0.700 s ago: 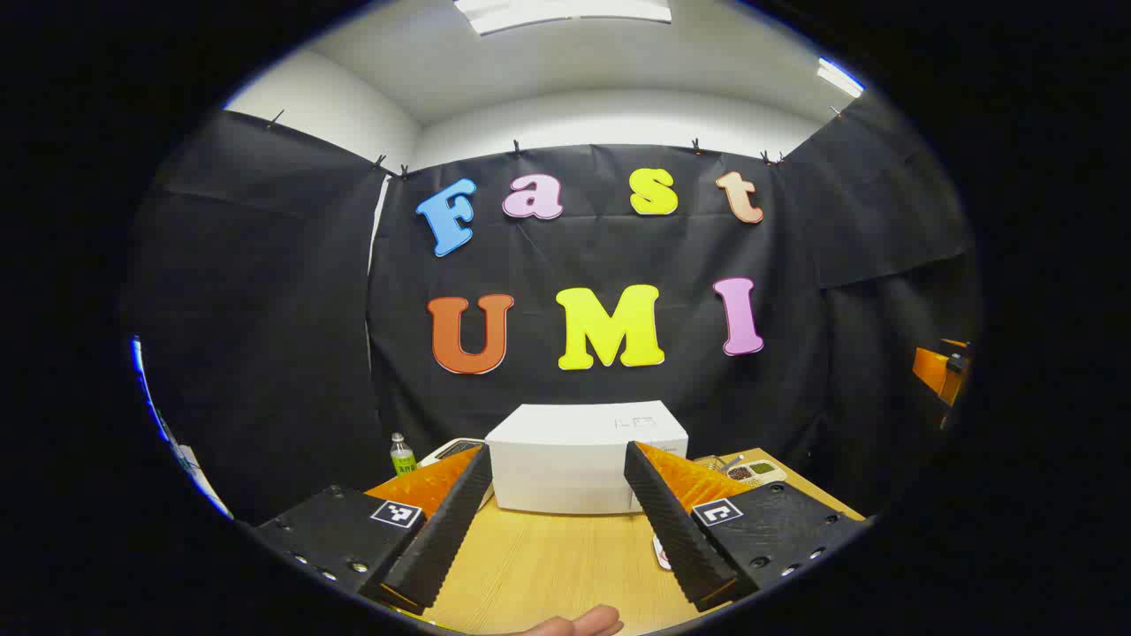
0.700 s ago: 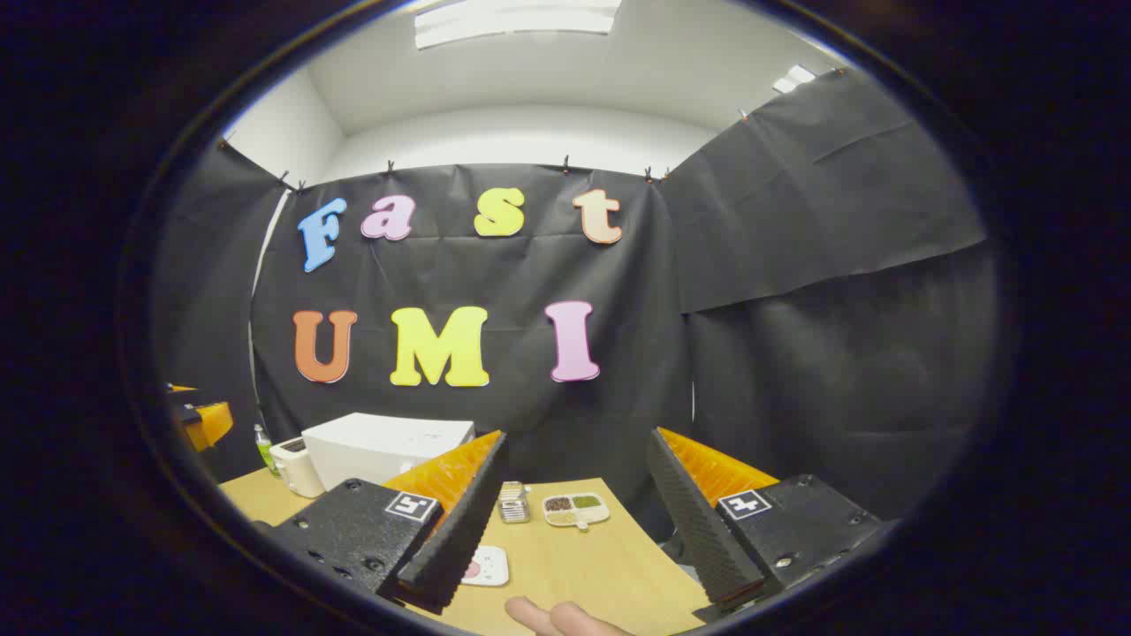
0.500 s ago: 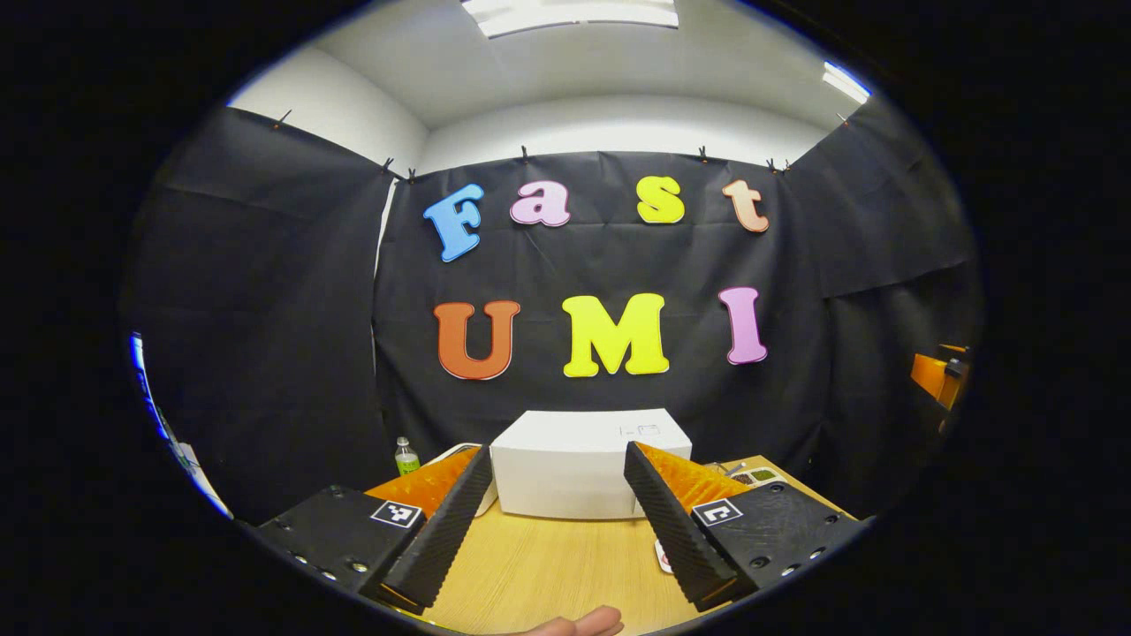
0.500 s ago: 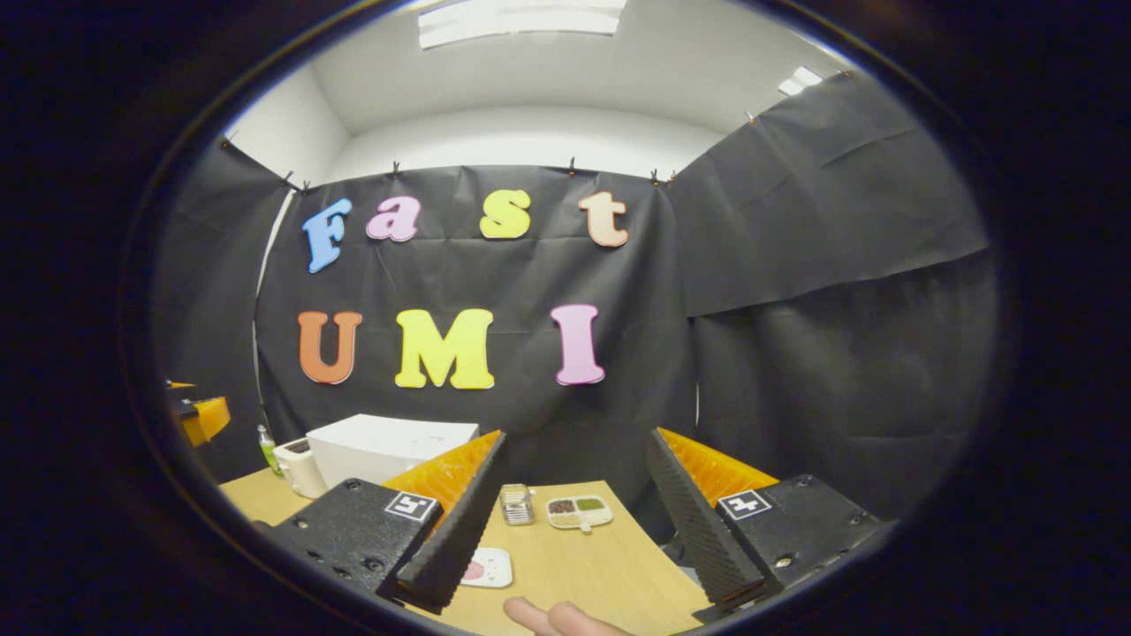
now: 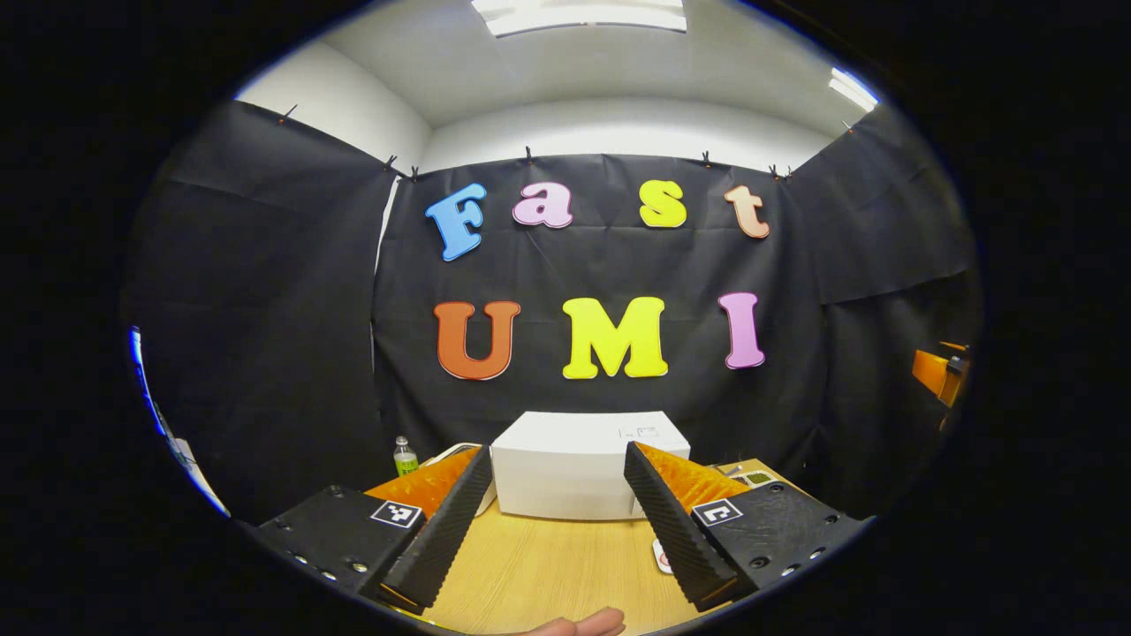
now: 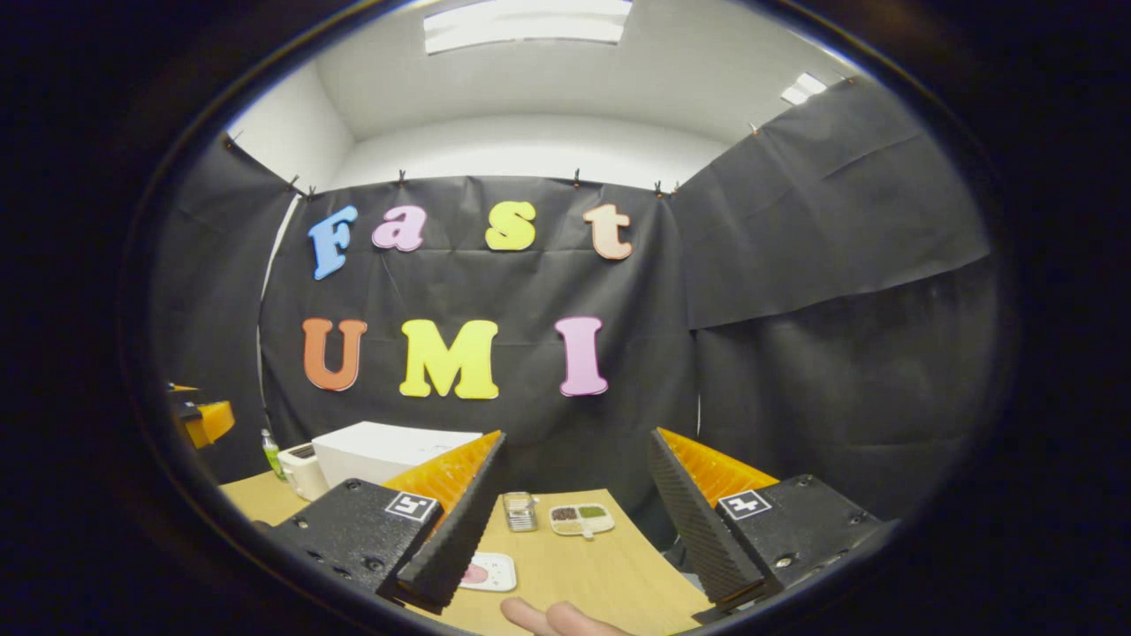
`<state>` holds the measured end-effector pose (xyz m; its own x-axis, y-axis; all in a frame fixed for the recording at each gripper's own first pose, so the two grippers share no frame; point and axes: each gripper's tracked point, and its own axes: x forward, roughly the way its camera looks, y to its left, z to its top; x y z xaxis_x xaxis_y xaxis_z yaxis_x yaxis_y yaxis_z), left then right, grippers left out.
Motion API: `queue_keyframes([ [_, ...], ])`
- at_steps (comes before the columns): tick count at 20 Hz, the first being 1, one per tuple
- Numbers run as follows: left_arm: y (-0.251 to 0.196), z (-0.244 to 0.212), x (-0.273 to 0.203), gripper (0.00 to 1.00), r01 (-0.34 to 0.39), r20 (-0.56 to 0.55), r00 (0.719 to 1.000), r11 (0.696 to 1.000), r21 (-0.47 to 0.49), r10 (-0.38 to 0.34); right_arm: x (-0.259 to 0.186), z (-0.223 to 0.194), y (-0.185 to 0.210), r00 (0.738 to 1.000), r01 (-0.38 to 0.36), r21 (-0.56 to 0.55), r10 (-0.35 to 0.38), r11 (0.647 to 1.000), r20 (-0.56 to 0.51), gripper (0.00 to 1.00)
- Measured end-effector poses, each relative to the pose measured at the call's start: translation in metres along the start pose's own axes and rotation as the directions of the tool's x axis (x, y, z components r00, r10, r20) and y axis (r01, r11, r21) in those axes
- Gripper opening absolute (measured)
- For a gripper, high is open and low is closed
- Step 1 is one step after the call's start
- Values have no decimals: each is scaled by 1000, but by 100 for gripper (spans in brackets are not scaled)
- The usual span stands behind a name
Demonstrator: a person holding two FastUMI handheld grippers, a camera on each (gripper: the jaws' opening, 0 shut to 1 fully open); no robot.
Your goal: Open the microwave oven with the left hand, put the food in, and close the microwave oven.
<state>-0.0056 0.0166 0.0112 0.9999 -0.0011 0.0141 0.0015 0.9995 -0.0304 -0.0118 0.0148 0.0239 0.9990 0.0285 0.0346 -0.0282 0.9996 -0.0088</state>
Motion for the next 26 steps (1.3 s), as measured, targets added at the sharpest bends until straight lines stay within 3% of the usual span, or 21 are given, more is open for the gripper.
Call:
queue_keyframes([
  [12, -7, -21, 30, 95, 2, -15, 1000, 1000, 0, -2, 2, -1, 5, 1000, -23, 23, 23, 999, 9, 91],
  [16, -30, -51, 74, 95, 43, -22, 999, 999, -7, -43, 7, -10, 3, 1000, -22, 56, 22, 998, -4, 91],
  [17, -36, -59, 87, 95, 58, -19, 998, 998, -11, -58, 8, -12, -1, 1000, -15, 61, 15, 998, -6, 100],
  [19, -45, -81, 112, 95, 68, -30, 997, 997, -23, -69, 9, -17, -8, 1000, -12, 61, 12, 998, -5, 100],
  [20, -51, -96, 126, 95, 77, -43, 996, 997, -33, -78, 9, -20, -7, 1000, -23, 66, 23, 998, -10, 91],
  [21, -59, -107, 138, 95, 93, -53, 994, 995, -45, -95, 9, -23, -5, 999, -36, 71, 37, 997, -17, 100],
  [22, -67, -117, 151, 95, 111, -54, 992, 992, -57, -114, 8, -24, -5, 999, -39, 72, 40, 997, -15, 91],
  [23, -76, -127, 162, 95, 132, -59, 989, 989, -70, -137, 10, -23, -10, 999, -34, 68, 35, 997, -8, 100],
  [24, -84, -141, 173, 93, 151, -67, 985, 986, -78, -156, 11, -22, -14, 1000, -26, 59, 27, 998, -4, 100],
  [25, -92, -155, 184, 100, 160, -88, 982, 984, -80, -167, 10, -21, -16, 1000, -19, 52, 19, 998, 1, 91],
  [26, -97, -168, 195, 92, 158, -114, 980, 984, -78, -166, 8, -19, -18, 1000, -20, 46, 20, 999, 9, 91],
])
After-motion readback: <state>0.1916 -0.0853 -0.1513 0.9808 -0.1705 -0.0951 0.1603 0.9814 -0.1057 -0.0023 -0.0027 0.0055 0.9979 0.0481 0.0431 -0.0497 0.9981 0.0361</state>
